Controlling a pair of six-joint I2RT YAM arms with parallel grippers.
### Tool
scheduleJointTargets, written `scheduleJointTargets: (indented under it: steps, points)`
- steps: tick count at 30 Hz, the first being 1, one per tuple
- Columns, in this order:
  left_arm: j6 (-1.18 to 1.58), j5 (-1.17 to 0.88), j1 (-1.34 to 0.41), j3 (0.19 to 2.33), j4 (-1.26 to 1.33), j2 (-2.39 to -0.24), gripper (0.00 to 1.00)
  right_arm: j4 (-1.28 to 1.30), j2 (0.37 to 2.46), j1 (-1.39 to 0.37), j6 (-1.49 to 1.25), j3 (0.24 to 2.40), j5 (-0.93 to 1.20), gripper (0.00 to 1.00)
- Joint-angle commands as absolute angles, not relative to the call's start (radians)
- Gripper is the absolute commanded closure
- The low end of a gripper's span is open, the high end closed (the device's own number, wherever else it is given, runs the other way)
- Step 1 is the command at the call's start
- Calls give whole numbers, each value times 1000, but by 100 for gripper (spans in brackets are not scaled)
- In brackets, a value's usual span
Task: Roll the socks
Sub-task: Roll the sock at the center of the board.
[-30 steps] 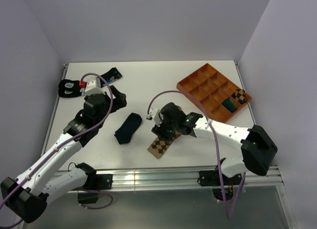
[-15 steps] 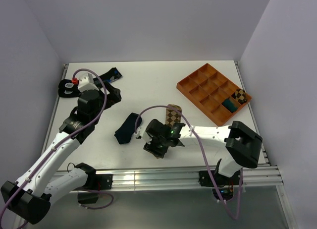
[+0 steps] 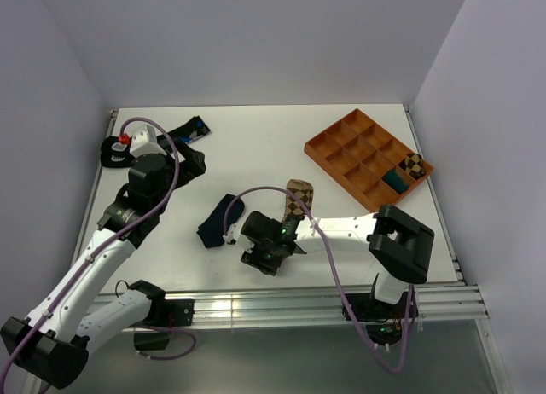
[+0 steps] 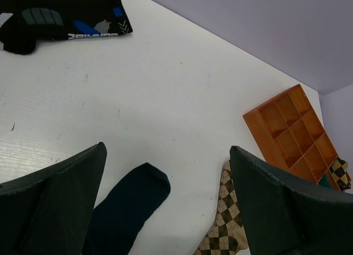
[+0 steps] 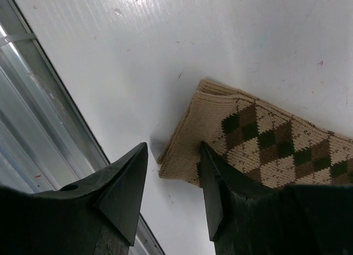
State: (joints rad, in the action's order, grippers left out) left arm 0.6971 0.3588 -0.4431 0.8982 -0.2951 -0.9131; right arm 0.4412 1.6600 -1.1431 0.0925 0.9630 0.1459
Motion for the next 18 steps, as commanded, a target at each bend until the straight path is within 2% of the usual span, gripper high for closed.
scheduleJointTargets:
  steps: [1, 9, 12, 14, 18]
  points:
    - [689, 338, -436, 917, -273, -887, 0, 416, 1683, -1149, 78, 1008, 117, 49]
    - [690, 318, -431, 902, -250, -890, 1, 416, 1747, -1149, 69, 1042, 22, 48]
    - [687, 319, -431, 904, -252, -890, 0, 416, 1766, -1149, 75, 1051, 20, 61]
    - [686, 314, -431, 900, -250, -887, 0, 414, 1772, -1149, 83, 1052, 18, 64]
    - [689, 325, -431, 893, -261, -884, 1, 388, 1758, -1144, 141, 1061, 44, 79]
